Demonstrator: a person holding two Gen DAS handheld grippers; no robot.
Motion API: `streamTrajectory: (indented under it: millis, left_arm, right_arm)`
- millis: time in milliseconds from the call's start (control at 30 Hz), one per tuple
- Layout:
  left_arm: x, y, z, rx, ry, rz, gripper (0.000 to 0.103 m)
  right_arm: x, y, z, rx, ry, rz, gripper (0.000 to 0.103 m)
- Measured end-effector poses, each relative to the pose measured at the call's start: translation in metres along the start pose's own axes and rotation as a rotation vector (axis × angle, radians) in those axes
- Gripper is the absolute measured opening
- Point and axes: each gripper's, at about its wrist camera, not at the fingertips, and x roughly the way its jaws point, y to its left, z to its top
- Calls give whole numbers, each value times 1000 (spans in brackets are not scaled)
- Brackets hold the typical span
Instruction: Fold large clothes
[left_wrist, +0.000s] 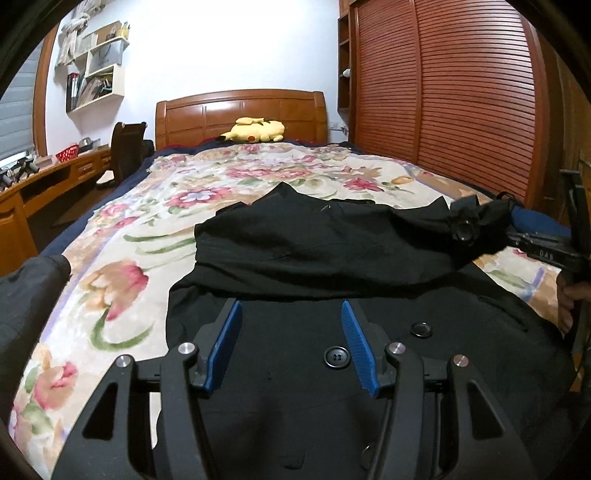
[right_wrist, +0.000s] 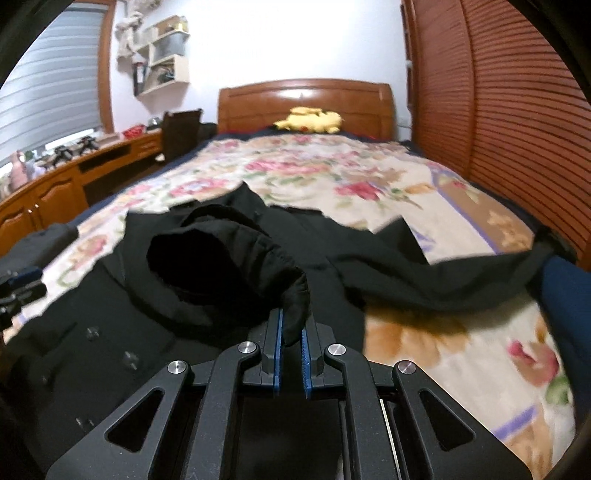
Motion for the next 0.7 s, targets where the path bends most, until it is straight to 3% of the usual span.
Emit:
streamTrajectory:
  millis: [367, 433, 567, 700]
  left_arm:
    - [2, -4, -6, 13, -1, -36, 55]
    - [1, -5, -7, 13, -3, -45, 55]
    - [0, -7, -6, 20, -5, -65, 55]
    - [1, -8, -6, 29, -7, -62, 55]
  right_arm:
    - [-8, 8, -29, -6, 79, -18, 9]
    - [-14, 12, -29, -31, 93, -39, 16]
    - [-28, 16, -22, -68, 80, -70, 52]
    - [-34, 21, -8, -114, 75, -90, 56]
